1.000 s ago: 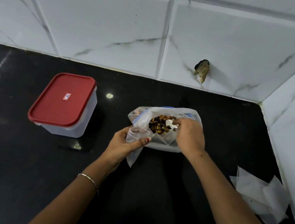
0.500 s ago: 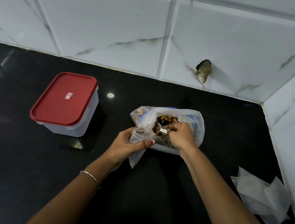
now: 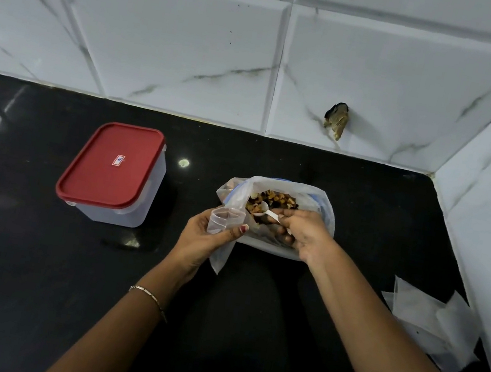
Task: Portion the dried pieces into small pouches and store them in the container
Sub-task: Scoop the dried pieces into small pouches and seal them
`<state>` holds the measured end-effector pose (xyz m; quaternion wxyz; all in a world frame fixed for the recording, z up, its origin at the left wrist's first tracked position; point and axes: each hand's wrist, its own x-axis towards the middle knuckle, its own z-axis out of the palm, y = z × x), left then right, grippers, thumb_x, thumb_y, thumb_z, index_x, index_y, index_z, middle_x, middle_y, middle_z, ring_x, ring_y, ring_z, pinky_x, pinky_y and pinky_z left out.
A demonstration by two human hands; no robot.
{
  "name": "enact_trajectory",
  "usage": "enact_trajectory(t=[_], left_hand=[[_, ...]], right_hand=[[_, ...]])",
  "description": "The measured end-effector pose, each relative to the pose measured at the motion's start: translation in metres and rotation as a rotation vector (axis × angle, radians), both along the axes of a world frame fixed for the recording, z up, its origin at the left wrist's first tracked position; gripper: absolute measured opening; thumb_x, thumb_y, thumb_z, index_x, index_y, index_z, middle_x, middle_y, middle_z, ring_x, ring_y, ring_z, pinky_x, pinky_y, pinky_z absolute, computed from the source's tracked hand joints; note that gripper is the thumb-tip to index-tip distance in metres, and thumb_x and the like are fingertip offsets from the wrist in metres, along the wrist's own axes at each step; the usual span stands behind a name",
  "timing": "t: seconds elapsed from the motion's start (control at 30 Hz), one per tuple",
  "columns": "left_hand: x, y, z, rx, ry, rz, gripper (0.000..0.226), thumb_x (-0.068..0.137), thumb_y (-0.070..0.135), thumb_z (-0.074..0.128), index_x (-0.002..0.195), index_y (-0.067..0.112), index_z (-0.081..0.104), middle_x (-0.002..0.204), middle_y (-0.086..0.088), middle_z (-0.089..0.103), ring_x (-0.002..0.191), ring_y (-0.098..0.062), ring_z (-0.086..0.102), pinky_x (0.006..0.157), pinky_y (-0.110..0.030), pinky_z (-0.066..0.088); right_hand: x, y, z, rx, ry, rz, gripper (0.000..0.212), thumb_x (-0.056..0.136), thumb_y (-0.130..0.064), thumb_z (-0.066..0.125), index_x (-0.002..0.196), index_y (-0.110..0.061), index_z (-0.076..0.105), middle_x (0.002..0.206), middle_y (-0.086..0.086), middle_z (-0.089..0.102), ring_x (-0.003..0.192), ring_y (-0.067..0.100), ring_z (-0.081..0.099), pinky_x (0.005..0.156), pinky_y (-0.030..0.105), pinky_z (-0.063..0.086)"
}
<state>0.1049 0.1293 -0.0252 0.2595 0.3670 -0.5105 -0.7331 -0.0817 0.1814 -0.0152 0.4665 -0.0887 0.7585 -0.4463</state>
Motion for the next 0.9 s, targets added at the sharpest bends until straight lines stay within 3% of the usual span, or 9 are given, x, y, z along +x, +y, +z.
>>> enact_trajectory(t=[0.17, 0.33, 0.5, 0.63, 0.73, 0.9], left_hand=[[0.003, 0.002, 0.007, -0.028, -0.005, 0.022, 0.033, 0.077, 0.008, 0.074, 0.104, 0.023, 0.064, 0.097, 0.006, 0.074, 0.094, -0.007, 0.07, 0.078, -0.021, 0.057], [0.003, 0.007, 0.008, -0.215, -0.138, 0.127, 0.042, 0.067, 0.024, 0.085, 0.098, 0.035, 0.06, 0.123, 0.002, 0.053, 0.111, -0.013, 0.057, 0.083, -0.023, 0.051], [0.002, 0.016, 0.017, -0.369, -0.164, 0.016, 0.055, 0.059, 0.045, 0.086, 0.104, 0.027, 0.061, 0.112, 0.0, 0.062, 0.105, -0.015, 0.063, 0.087, -0.035, 0.056], [-0.009, 0.021, 0.026, -0.524, -0.23, -0.015, 0.038, 0.072, 0.033, 0.082, 0.101, 0.033, 0.058, 0.101, 0.007, 0.069, 0.095, -0.006, 0.066, 0.084, -0.035, 0.057], [-0.019, 0.022, 0.032, -0.628, -0.305, -0.002, 0.039, 0.07, 0.04, 0.081, 0.097, 0.041, 0.054, 0.098, 0.013, 0.069, 0.092, -0.003, 0.065, 0.081, -0.036, 0.057], [-0.032, 0.021, 0.04, -0.677, -0.332, -0.025, 0.038, 0.072, 0.037, 0.081, 0.101, 0.031, 0.056, 0.096, 0.013, 0.066, 0.09, -0.004, 0.063, 0.079, -0.037, 0.057]], right_hand=[[0.004, 0.009, 0.012, -0.058, -0.025, 0.007, 0.023, 0.094, 0.001, 0.05, 0.094, -0.008, 0.071, 0.09, 0.01, 0.07, 0.056, 0.007, 0.051, 0.043, 0.017, 0.035], [0.009, 0.031, 0.033, -0.124, -0.042, 0.009, 0.021, 0.096, 0.0, 0.05, 0.101, -0.006, 0.069, 0.083, 0.004, 0.068, 0.058, 0.006, 0.049, 0.049, 0.018, 0.034], [0.006, 0.048, 0.046, -0.159, -0.022, -0.006, 0.022, 0.094, 0.0, 0.053, 0.094, -0.011, 0.071, 0.081, 0.001, 0.07, 0.059, 0.006, 0.052, 0.05, 0.019, 0.035], [0.004, 0.06, 0.063, -0.238, -0.043, -0.019, 0.021, 0.094, 0.002, 0.052, 0.092, -0.009, 0.071, 0.082, 0.005, 0.072, 0.057, 0.008, 0.051, 0.05, 0.019, 0.033], [0.006, 0.067, 0.078, -0.292, -0.044, 0.003, 0.023, 0.094, 0.003, 0.052, 0.09, -0.009, 0.071, 0.086, 0.01, 0.073, 0.057, 0.009, 0.05, 0.046, 0.017, 0.034], [0.013, 0.074, 0.095, -0.318, 0.018, 0.068, 0.021, 0.093, 0.001, 0.055, 0.089, -0.011, 0.072, 0.072, 0.001, 0.072, 0.058, 0.01, 0.053, 0.052, 0.021, 0.037]])
